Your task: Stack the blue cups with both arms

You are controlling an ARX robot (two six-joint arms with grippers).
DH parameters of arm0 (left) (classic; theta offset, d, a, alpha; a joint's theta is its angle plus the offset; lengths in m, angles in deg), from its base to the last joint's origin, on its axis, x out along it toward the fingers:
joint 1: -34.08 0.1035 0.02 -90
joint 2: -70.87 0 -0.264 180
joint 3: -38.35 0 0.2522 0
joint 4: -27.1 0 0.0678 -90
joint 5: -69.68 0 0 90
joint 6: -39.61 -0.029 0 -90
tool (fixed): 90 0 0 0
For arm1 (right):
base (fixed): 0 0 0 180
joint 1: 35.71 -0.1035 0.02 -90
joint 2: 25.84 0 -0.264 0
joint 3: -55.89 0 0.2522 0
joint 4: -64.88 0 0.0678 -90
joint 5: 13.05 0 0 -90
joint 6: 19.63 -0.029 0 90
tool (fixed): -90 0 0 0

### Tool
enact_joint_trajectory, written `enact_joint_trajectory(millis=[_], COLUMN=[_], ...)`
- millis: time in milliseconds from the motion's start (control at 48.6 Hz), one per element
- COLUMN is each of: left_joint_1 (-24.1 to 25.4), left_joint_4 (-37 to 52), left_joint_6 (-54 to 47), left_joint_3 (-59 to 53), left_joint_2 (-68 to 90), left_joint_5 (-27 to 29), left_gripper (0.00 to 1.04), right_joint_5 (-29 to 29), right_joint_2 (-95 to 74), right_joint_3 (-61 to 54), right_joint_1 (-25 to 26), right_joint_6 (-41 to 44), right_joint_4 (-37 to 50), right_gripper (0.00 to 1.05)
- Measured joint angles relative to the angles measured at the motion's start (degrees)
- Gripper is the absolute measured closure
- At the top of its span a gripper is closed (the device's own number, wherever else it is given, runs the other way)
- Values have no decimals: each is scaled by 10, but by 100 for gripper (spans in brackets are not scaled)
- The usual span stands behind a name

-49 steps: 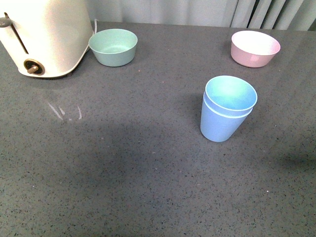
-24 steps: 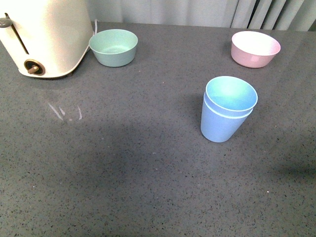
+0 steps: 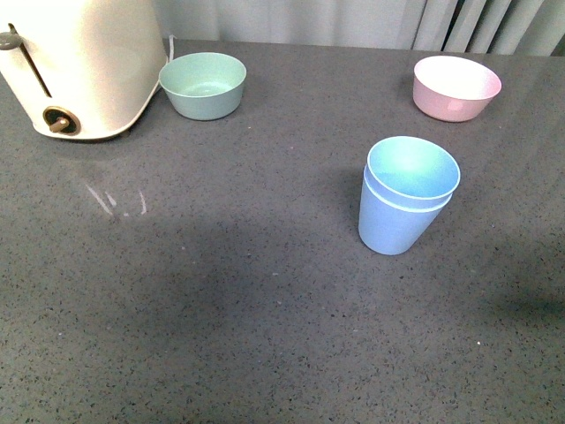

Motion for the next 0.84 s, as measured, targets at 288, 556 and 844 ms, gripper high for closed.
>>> enact_joint_trajectory(millis=[288, 556, 844], left_joint_1=[0, 0, 0], left_joint_4=[0, 0, 0], left_joint_6=[0, 0, 0], left_joint_3=[0, 0, 0], left_joint_2=[0, 0, 0], left_joint_5=[0, 0, 0], left_gripper=[9, 9, 9], right_joint_5=[0, 0, 0], right_joint_2=[0, 0, 0], right_joint_3=[0, 0, 0], right_joint_1=[0, 0, 0], right_joint_6=[0, 0, 0], right_joint_4=[0, 0, 0], right_gripper=[9, 9, 9])
